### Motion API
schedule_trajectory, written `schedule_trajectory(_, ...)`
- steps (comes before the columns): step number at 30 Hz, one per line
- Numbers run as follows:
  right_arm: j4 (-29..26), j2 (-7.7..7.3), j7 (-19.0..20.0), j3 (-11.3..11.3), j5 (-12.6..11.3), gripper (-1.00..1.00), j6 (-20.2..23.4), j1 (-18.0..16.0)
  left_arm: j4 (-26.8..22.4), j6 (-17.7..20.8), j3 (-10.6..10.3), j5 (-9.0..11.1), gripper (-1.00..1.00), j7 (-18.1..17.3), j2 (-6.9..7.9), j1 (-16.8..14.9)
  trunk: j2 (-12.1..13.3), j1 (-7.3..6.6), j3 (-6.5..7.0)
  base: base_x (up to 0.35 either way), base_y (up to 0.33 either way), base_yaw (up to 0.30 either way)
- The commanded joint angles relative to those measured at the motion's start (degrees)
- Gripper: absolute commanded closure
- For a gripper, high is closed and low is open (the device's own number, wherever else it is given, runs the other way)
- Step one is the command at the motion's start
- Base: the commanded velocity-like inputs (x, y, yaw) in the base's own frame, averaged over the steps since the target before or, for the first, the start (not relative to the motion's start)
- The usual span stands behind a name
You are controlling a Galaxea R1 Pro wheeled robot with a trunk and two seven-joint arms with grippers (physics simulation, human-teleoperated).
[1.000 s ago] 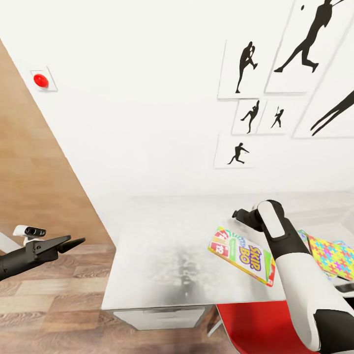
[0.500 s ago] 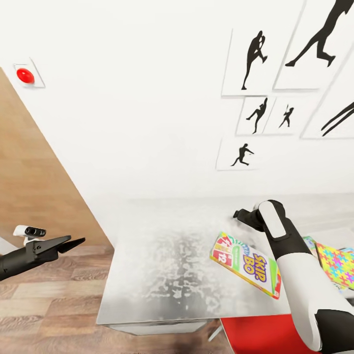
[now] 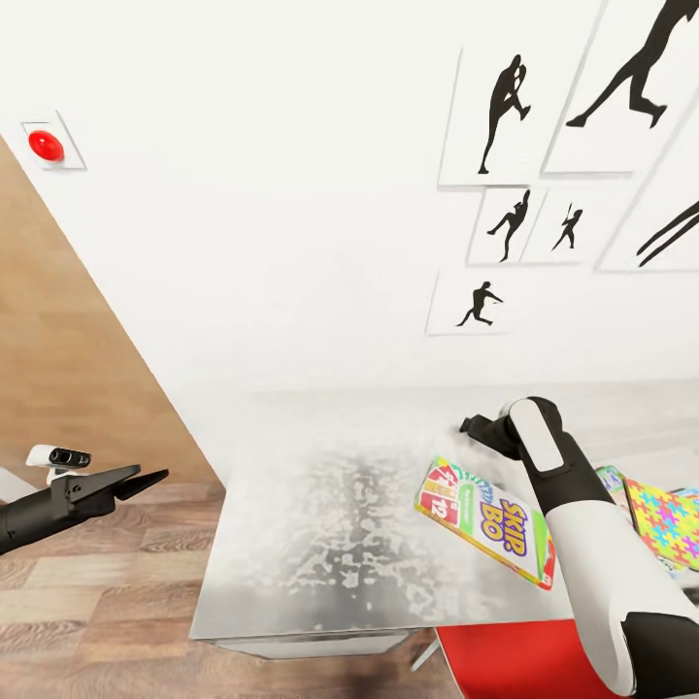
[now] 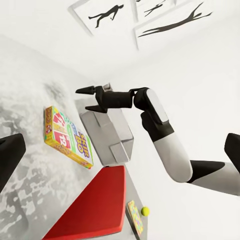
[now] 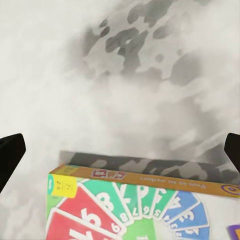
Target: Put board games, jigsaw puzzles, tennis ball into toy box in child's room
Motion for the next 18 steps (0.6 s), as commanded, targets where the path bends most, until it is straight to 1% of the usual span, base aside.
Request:
schedule_trajectory(1, -0.01, 0.00, -0.56, -0.03, -0.59, -1.00, 0.11, -0.02, -0.01, 0.51, -0.02, 0.19, -1.00, -0.03, 0.02, -0.04, -0.11, 0.03, -0.11, 0.000, 0.000, 0.000)
schedule_trajectory(2, 0.00, 0.01, -0.56, -0.05, -0.59, -1.00, 0.10, 0.00, -0.01, 0.51, -0.02, 0.19, -1.00, -0.03, 0.02, -0.04, -0.11, 0.03, -0.11, 0.000, 0.000, 0.000)
schedule_trajectory(6, -0.39, 1.31, -0.55, -0.14, -0.58, -1.00, -1.10, 0.44, 0.56, 0.27, 1.28, 0.22, -1.00, 0.02, 0.20, -0.20, -0.11, 0.03, -0.11, 0.000, 0.000, 0.000)
schedule_trajectory(8, -0.37, 1.39, -0.55, -0.16, -0.58, -1.00, -0.98, 0.45, 0.66, 0.26, 1.37, 0.21, -1.00, 0.04, 0.17, -0.20, -0.11, 0.03, -0.11, 0.000, 0.000, 0.000)
schedule_trajectory(10, -0.31, 1.63, -0.55, -0.16, -0.62, -1.00, -1.42, 0.60, 0.73, 0.26, 2.02, 0.21, -1.00, 0.03, 0.24, -0.16, -0.11, 0.03, -0.11, 0.000, 0.000, 0.000)
schedule_trajectory(18, -0.29, 1.82, -0.55, -0.05, -0.65, -1.00, -2.15, 0.71, 1.24, 0.27, 4.60, 0.20, -1.00, -0.02, 0.28, -0.13, -0.11, 0.03, -0.11, 0.000, 0.000, 0.000)
